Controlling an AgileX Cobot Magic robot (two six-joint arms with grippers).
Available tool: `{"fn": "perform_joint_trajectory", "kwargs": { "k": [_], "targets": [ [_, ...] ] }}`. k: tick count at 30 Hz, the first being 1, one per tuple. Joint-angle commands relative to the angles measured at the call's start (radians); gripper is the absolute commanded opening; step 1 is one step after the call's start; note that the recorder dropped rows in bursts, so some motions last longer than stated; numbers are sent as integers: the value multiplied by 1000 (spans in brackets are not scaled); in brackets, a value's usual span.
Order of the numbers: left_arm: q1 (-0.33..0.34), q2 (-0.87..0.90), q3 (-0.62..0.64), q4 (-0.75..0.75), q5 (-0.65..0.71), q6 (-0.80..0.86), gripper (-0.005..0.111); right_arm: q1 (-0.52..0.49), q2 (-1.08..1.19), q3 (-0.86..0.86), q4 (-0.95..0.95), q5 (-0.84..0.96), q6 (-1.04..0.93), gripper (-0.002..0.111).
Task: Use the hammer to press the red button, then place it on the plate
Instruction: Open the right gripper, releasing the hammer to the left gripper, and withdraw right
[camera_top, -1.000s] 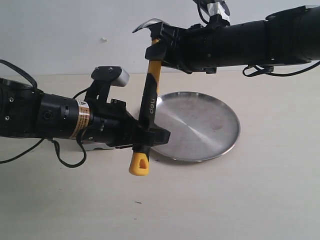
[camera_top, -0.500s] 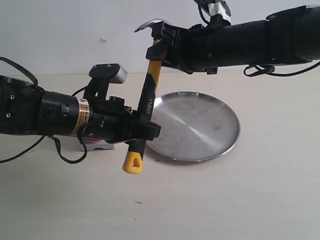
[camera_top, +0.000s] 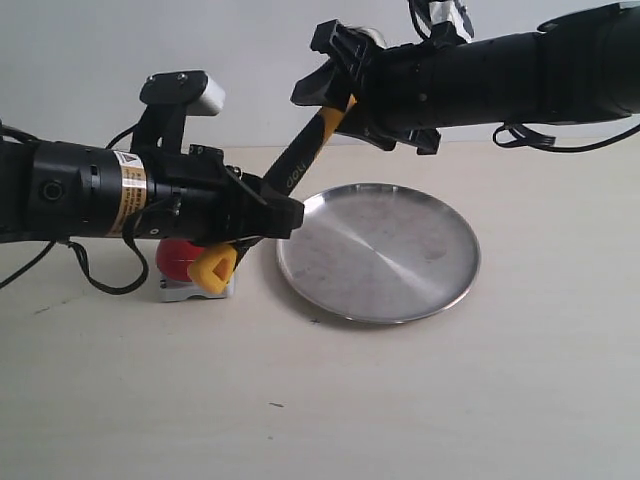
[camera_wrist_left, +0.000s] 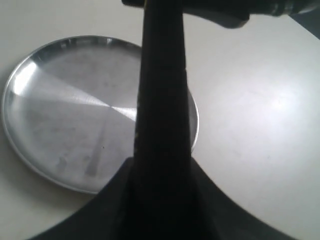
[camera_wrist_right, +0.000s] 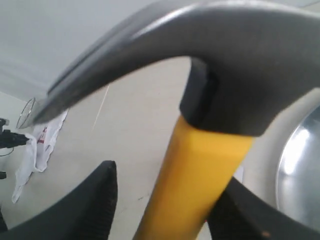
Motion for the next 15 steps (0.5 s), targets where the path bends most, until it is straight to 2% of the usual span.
{"fn": "perform_joint_trajectory", "kwargs": {
  "k": [1,15],
  "targets": [
    [-5,-27,-9,2,-10,-22,0,2,-11,-12,-34,24,50,57],
    [-5,-27,-9,14,6,-41,0,2,-131,86,-51,-53,60,58]
  ]
}}
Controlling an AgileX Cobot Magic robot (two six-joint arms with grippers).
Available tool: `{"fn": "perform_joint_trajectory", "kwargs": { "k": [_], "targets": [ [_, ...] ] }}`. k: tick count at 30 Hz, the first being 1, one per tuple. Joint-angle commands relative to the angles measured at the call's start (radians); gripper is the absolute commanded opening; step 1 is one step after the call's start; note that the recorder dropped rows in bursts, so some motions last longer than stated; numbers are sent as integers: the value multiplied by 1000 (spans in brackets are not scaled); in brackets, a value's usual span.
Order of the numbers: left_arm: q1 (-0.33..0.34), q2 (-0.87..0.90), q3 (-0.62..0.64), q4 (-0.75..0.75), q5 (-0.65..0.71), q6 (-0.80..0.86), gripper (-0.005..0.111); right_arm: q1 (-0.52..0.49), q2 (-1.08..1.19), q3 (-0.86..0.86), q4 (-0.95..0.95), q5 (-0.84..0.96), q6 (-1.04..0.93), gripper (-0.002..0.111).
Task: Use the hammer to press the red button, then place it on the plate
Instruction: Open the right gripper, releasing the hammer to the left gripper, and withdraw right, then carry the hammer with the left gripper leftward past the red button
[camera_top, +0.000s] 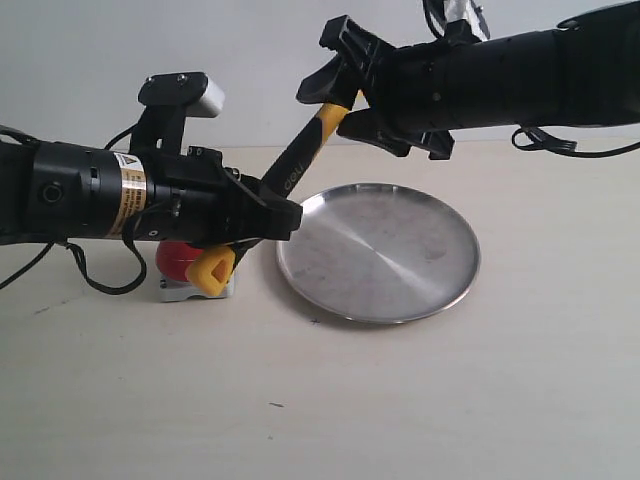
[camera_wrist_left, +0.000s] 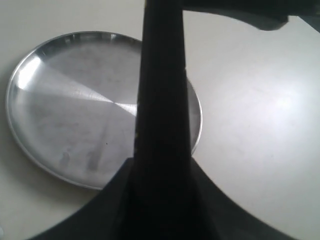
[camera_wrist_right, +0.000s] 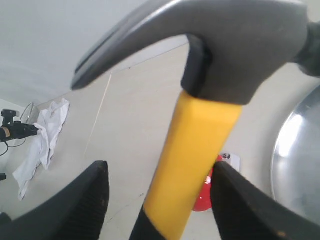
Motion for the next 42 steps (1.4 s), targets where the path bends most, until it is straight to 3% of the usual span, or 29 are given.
{"fn": "perform_joint_trajectory", "kwargs": {
  "k": [1,15,17,25,26,33,42],
  "targets": [
    [-3,-22,-11,-18,-9,-1,0,0,-68,35,-22,-15,3,58],
    [-3,-22,-11,-11,23,-4,0,0,-341,215,-306,-55,107,55],
    [-3,-22,-11,-11,34,-4,0,0,-406,265,-317,-67,101,49],
    [-3,-38,-11,-11,44,-6,0,0,-802,509,-532,-114,80,2],
    [-3,-43,-11,-11,44,-6,0,0,-859,557,-532,-140,62,0],
    [-3,-65,-11,-11,48,-9,0,0,-1212,862,-540,-308,52,0],
    [-3,-72,-11,-18,85,-9,0,0,-1419,1022,-540,-325,-38,0]
  ]
}}
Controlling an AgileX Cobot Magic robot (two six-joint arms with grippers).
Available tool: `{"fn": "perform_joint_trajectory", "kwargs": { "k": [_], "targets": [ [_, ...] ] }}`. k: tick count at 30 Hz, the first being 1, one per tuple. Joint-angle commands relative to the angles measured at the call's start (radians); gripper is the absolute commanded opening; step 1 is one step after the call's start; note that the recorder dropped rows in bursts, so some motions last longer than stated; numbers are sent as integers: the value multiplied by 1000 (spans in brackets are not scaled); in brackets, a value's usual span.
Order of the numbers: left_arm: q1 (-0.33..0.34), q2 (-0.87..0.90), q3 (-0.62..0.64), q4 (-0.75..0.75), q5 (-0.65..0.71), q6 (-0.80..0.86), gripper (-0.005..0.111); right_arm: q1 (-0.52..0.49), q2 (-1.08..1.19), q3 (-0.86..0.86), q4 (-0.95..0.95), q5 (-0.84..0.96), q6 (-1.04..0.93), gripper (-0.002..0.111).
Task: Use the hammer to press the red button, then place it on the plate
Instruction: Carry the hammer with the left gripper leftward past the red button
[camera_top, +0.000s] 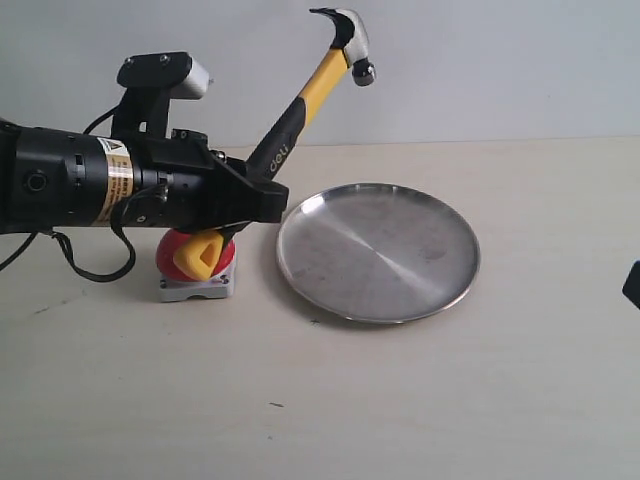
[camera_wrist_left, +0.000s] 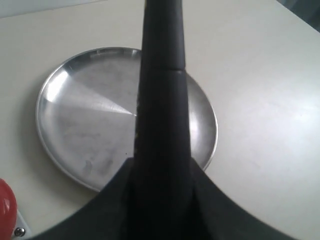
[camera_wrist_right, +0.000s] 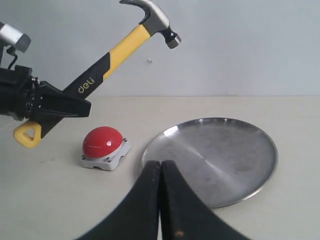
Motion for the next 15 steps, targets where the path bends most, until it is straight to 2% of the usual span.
{"fn": "perform_joint_trajectory", "kwargs": {
  "k": [1,8,15],
  "targets": [
    [-3,-30,-11,-23,26,1,0,0,-74,79,-8,-25,-53,0],
    [-3,-53,-9,-23,114,4,0,0,-103,149,-13,-21,-53,0],
    [-3,-144,74,-24,254,10,0,0,-103,150,3,-20,28,0]
  ]
}}
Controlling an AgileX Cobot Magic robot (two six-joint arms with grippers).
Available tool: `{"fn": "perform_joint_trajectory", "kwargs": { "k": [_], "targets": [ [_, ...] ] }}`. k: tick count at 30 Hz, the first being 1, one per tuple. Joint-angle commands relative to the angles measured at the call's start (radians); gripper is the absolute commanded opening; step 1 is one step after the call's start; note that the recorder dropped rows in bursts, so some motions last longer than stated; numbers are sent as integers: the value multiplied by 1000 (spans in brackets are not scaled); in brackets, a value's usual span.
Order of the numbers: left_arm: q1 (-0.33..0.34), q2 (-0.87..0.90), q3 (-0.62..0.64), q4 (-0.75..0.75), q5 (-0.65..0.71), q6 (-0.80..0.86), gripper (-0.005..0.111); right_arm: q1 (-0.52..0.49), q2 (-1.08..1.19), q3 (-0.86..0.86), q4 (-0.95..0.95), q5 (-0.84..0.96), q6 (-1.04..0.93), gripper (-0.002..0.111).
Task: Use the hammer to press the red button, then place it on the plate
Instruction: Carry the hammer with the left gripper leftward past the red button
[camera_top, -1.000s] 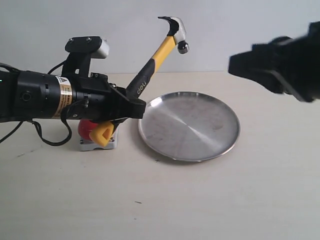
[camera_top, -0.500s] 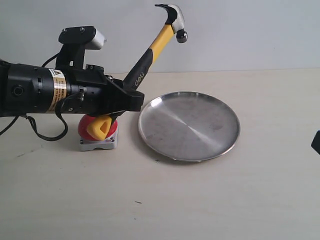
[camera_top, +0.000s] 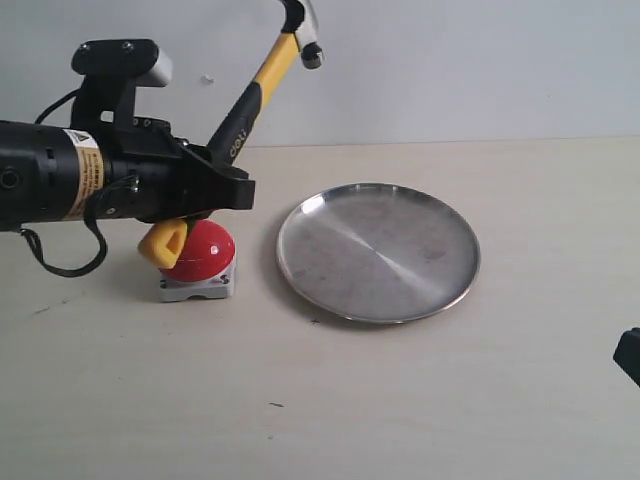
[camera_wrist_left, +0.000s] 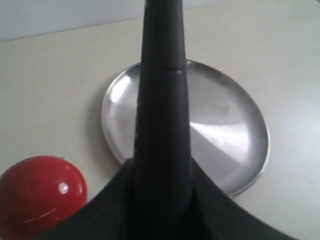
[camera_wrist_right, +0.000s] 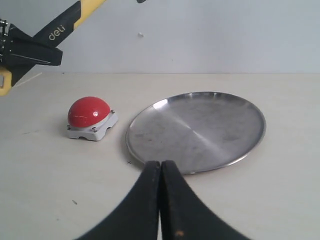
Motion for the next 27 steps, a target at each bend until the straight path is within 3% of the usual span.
{"fn": "perform_joint_trajectory", "kwargs": {
  "k": [1,6,10,15,22,27],
  "targets": [
    [-3,-85,48,-13,75,8,0,0,-7,4,5,-5,65,0],
    [-5,-177,123,-15,75,-14,0,0,-7,4,16,-19,71,0],
    [-5,-240,194,-15,123,-24,0,0,-7,4,23,54,165,0],
    [-5,-322,284,-15,167,-29,0,0,-7,4,-5,111,148,0],
    [-5,-423,400,-12,165,-51,0,0,-7,4,-2,-119,145,0],
    [-5,-457,444,-8,183,-77,0,0,-7,4,-2,-117,145,0]
  ]
}}
